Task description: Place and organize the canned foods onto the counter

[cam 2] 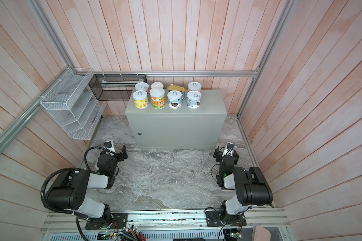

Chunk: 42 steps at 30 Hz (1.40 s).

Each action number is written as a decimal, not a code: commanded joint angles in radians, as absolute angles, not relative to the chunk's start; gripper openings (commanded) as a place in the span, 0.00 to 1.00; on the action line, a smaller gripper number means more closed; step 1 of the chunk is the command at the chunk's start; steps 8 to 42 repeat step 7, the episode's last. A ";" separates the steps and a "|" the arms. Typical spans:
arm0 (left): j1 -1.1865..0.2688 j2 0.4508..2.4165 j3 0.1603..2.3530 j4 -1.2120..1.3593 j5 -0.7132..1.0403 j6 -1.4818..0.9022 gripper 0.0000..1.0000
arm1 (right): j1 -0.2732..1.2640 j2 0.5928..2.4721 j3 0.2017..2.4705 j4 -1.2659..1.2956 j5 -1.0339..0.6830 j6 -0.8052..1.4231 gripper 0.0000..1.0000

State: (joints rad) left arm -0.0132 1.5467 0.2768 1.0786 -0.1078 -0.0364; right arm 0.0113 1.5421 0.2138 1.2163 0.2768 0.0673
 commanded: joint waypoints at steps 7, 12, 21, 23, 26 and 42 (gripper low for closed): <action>-0.006 1.546 0.293 1.107 -0.089 -0.022 1.00 | 0.005 1.525 0.229 1.240 0.255 0.061 0.98; -0.006 1.546 0.293 1.107 -0.089 -0.022 1.00 | 0.005 1.525 0.229 1.240 0.255 0.061 0.98; -0.006 1.546 0.293 1.107 -0.089 -0.022 1.00 | 0.005 1.525 0.229 1.240 0.255 0.061 0.98; -0.006 1.546 0.293 1.107 -0.089 -0.022 1.00 | 0.005 1.525 0.229 1.240 0.255 0.061 0.98; -0.006 1.546 0.293 1.107 -0.089 -0.022 1.00 | 0.005 1.525 0.229 1.240 0.255 0.061 0.98; -0.006 1.546 0.293 1.107 -0.089 -0.022 1.00 | 0.005 1.525 0.229 1.240 0.255 0.061 0.98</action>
